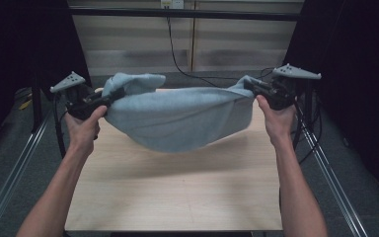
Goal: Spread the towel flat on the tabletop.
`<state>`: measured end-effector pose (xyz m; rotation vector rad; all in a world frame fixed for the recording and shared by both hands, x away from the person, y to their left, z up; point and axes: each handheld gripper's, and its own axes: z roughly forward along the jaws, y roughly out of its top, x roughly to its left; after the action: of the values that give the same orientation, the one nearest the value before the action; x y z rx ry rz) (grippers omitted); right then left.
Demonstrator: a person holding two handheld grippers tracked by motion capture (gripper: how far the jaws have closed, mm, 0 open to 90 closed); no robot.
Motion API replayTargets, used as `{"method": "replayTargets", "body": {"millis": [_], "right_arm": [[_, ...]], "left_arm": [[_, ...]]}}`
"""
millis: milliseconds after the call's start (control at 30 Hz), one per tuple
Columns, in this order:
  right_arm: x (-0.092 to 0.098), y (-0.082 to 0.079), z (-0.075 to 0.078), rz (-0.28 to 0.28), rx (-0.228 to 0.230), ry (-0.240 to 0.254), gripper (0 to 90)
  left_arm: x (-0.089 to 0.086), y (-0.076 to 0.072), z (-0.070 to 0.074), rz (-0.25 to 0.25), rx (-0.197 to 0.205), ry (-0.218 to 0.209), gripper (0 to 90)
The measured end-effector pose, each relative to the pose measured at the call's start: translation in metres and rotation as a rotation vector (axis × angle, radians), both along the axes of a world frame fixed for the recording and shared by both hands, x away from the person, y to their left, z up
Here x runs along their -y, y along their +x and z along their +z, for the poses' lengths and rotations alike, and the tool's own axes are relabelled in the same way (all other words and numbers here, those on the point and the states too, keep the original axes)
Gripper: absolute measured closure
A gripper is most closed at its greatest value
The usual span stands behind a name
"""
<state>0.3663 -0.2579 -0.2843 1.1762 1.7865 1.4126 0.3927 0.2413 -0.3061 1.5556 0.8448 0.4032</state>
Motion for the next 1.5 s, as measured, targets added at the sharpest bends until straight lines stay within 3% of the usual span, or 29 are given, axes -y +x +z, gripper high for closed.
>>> {"method": "replayTargets", "body": {"millis": [67,133,200,233,367,400,433,500,733,833,933,1033,1200,1267,1333,1467,1500], "right_arm": [[-0.001,0.002,0.008,-0.002,0.029,0.014,86.2],[-0.001,0.000,0.008,0.003,0.043,0.032,86.2],[-0.003,-0.006,-0.014,0.022,0.014,0.007,86.2],[-0.003,-0.006,-0.014,0.022,0.014,0.007,86.2],[-0.007,-0.031,-0.067,0.073,-0.066,0.021,86.2],[-0.011,-0.046,-0.094,0.096,-0.115,0.005,86.1],[-0.011,-0.046,-0.094,0.096,-0.115,0.005,86.1],[-0.015,-0.062,-0.117,0.118,-0.167,-0.013,86.1],[-0.015,-0.107,-0.177,0.133,-0.320,-0.067,85.3],[-0.012,-0.119,-0.185,0.135,-0.352,-0.060,81.6],[-0.008,-0.131,-0.180,0.129,-0.347,-0.054,72.7],[0.000,-0.137,-0.176,0.126,-0.327,-0.027,67.3],[0.014,-0.140,-0.171,0.092,-0.300,0.007,54.5],[0.019,-0.140,-0.169,0.081,-0.294,0.019,54.3],[0.027,-0.138,-0.174,0.057,-0.307,0.006,53.0],[0.043,-0.131,-0.195,0.001,-0.374,-0.035,46.6],[0.045,-0.130,-0.198,-0.004,-0.398,-0.025,44.5]], "left_arm": [[-0.001,-0.003,0.003,0.000,0.029,-0.022,71.9],[-0.002,-0.008,-0.004,0.002,0.030,-0.017,71.8],[-0.003,-0.013,-0.021,-0.005,0.009,0.010,71.7],[-0.005,-0.017,-0.036,-0.006,-0.020,0.012,71.7],[-0.014,-0.034,-0.080,-0.012,-0.108,0.010,71.5],[-0.016,-0.039,-0.090,-0.011,-0.128,0.020,71.4],[-0.019,-0.043,-0.100,-0.013,-0.148,0.024,71.4],[-0.020,-0.055,-0.118,-0.021,-0.200,0.033,71.2],[-0.018,-0.096,-0.152,-0.111,-0.260,0.125,69.2],[-0.020,-0.109,-0.161,-0.154,-0.294,0.142,68.1],[-0.022,-0.116,-0.163,-0.169,-0.300,0.147,64.0],[-0.024,-0.112,-0.154,-0.160,-0.282,0.142,52.9],[-0.017,-0.099,-0.133,-0.158,-0.225,0.105,42.6],[-0.012,-0.094,-0.129,-0.167,-0.215,0.091,42.6],[-0.004,-0.088,-0.131,-0.167,-0.207,0.114,42.7],[0.003,-0.077,-0.148,-0.148,-0.230,0.171,50.9],[0.004,-0.075,-0.157,-0.157,-0.247,0.196,54.3]]}}
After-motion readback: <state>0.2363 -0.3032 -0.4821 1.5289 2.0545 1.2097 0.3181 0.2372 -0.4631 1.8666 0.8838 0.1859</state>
